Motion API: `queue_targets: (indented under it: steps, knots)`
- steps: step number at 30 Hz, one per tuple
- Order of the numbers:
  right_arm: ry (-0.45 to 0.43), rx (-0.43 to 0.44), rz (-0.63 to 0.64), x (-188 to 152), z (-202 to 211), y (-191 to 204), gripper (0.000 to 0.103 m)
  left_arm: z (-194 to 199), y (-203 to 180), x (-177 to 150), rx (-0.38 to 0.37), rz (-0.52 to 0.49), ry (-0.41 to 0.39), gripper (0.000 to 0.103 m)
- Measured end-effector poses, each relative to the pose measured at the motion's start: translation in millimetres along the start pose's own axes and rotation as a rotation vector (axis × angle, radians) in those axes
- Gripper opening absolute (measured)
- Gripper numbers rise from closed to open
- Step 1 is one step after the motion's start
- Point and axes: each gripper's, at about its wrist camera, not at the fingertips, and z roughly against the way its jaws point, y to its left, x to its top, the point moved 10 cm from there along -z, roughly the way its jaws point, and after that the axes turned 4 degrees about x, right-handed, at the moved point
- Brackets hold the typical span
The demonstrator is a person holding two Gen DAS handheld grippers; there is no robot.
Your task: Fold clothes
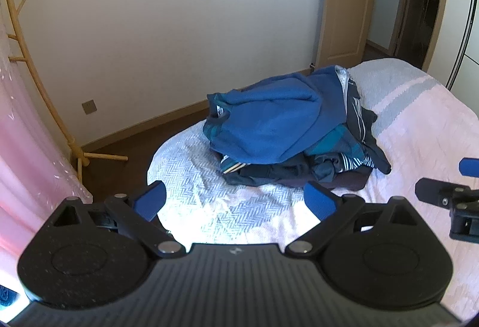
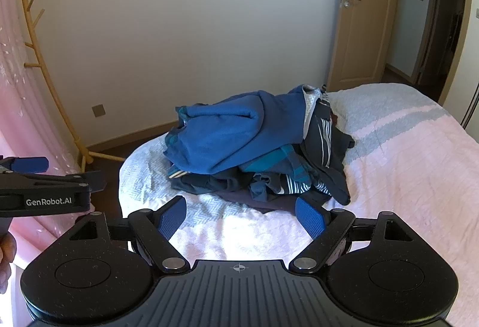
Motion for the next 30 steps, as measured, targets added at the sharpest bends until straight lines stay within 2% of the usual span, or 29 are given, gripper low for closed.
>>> queue_targets:
  steps: [9,14,30]
  knots:
    - [-0.009,0.006,-0.008,-4,-3,1,0.083,8,2,-9,0.002,0.018,-0.008,0.097]
    - [-0.010,0.015,-0.010,-6,-2,-1,0.083,3,-2,-8,0.008,0.007,0.020,0.097]
    - [-0.003,0.051,-0.011,-12,5,-15,0.083,13,-14,-17,0.036,0.004,0.031,0.097]
